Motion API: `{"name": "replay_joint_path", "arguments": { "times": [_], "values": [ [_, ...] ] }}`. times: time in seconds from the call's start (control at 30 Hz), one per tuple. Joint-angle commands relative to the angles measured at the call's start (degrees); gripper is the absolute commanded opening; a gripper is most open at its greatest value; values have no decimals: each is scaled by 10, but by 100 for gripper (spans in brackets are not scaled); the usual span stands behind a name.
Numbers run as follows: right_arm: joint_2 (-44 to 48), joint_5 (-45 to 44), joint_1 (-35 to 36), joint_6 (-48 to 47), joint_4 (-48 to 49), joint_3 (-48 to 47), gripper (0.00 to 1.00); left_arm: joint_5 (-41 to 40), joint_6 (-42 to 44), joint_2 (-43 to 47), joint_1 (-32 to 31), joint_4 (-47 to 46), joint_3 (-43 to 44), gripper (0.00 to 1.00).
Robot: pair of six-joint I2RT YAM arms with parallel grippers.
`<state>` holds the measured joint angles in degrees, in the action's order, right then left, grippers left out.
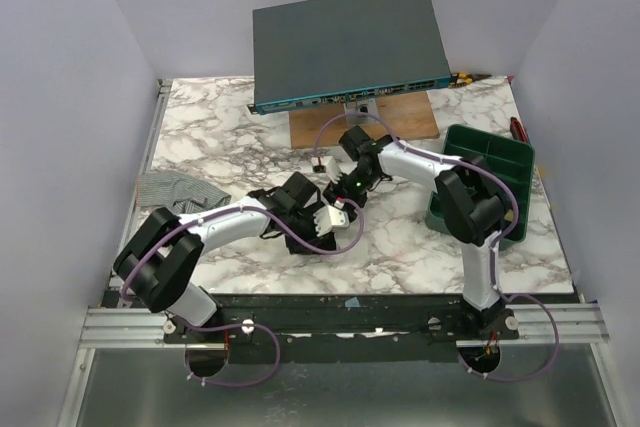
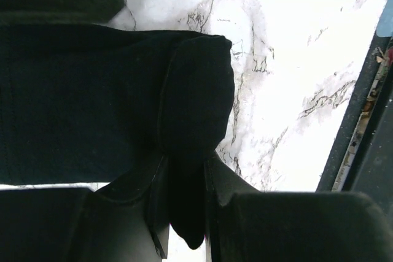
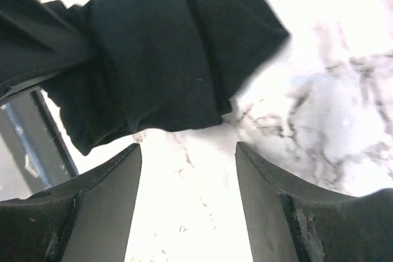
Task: Roll the underwear
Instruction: Roll the underwear to the center of the board.
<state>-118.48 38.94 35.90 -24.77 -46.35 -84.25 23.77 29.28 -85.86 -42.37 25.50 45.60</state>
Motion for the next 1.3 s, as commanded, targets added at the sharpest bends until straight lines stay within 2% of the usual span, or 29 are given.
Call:
{"name": "replay_joint_path", "arguments": {
  "times": [0.0, 0.5, 0.9, 1.27],
  "values": [
    [30, -94, -1, 35, 111, 32, 66, 63, -2, -32, 30, 66, 30, 0],
    [69, -139, -1, 71, 188, 71, 64, 212, 25, -159, 126, 214, 155, 1],
    [132, -191, -11, 81, 200, 120, 65, 265, 42, -223, 165, 282, 215, 1],
    [137, -247, -39, 88, 205, 149, 65, 225, -2, -218, 168, 248, 206, 0]
  ]
}}
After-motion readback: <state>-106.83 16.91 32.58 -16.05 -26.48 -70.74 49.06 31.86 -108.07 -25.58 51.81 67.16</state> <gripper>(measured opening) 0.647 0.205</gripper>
